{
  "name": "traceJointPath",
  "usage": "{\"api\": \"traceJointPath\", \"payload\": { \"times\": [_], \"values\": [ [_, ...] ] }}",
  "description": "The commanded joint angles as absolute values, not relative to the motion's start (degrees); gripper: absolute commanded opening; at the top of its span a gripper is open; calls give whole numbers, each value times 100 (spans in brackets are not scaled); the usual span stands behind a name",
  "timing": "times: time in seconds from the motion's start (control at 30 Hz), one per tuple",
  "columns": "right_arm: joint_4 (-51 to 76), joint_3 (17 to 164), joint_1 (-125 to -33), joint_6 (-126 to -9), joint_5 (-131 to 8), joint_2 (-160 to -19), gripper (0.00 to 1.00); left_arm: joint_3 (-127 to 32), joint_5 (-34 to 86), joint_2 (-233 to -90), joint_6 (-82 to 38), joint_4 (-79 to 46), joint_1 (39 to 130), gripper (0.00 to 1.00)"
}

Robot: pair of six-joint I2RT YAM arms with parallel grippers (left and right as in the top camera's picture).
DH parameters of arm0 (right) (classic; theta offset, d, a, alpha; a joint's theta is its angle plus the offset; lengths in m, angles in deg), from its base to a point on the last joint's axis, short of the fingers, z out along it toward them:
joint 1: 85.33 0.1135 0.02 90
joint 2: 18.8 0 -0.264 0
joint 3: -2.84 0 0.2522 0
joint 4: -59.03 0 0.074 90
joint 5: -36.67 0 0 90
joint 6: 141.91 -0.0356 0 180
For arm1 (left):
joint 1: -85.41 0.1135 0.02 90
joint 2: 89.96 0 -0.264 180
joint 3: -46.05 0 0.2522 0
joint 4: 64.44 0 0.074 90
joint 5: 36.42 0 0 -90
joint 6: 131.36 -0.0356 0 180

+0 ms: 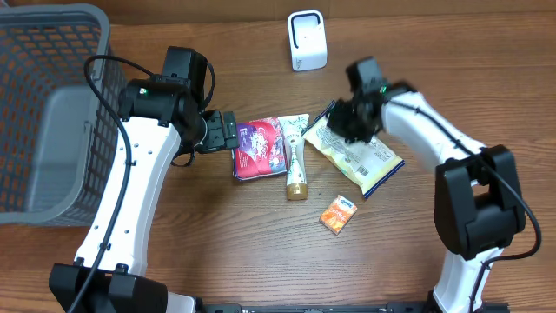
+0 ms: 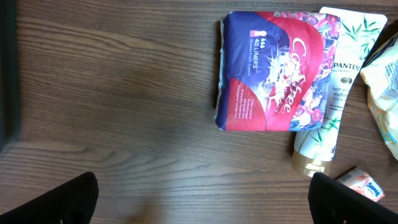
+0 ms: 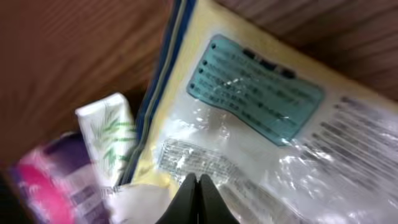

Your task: Scan the item barcode

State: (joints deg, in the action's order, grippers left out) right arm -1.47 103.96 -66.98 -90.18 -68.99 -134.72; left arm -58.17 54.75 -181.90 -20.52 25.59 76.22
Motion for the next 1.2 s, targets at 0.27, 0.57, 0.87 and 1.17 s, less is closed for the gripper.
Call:
{"api": "traceJointPath", "payload": {
  "times": [0.27,0.57,0.87,1.17],
  "values": [
    [-2973,11766,-6982,-8161,-6492,-13391,4,-5856,5527,-18184,-1993,2554,7600,100],
    [-1032,9733,-6278,-9383,-5896,-13391,4,-5856,5527,-18184,-1993,2556,7600,100],
    [188,9231,-6261,-9315,-6075,-13391,4,-5856,5527,-18184,-1993,2554,7600,100],
    [-2214,11928,-6809,-8067,-6125,-13391,4,-5856,5527,-18184,-1993,2556,7600,100]
  ]
}}
